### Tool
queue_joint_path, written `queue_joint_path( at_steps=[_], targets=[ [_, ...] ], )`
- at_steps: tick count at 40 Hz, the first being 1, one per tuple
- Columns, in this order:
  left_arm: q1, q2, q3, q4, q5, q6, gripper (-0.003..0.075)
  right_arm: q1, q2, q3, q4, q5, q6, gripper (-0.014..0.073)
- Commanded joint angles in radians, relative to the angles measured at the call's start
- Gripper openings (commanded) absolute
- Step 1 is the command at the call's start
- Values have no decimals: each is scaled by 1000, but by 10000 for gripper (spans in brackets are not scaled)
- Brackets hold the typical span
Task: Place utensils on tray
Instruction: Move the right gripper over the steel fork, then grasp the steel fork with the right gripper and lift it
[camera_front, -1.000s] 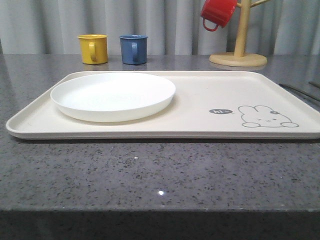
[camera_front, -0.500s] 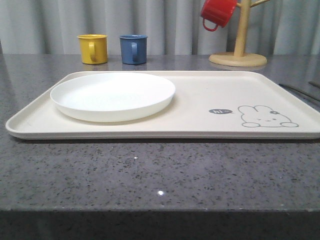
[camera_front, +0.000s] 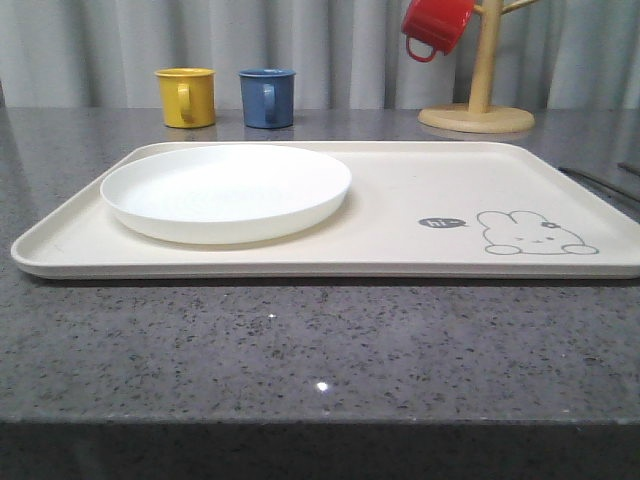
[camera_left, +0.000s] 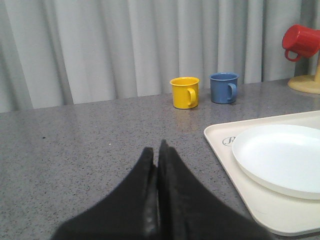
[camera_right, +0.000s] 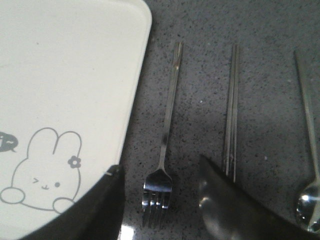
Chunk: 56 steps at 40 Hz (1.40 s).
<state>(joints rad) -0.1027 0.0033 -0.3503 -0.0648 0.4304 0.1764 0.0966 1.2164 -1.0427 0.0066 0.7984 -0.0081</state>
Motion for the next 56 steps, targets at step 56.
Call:
queue_joint_path(
  at_steps=[56],
  targets=[
    [1, 13, -26, -9, -84, -7, -18, 3, 297, -124, -7, -2, 25, 58]
  ],
)
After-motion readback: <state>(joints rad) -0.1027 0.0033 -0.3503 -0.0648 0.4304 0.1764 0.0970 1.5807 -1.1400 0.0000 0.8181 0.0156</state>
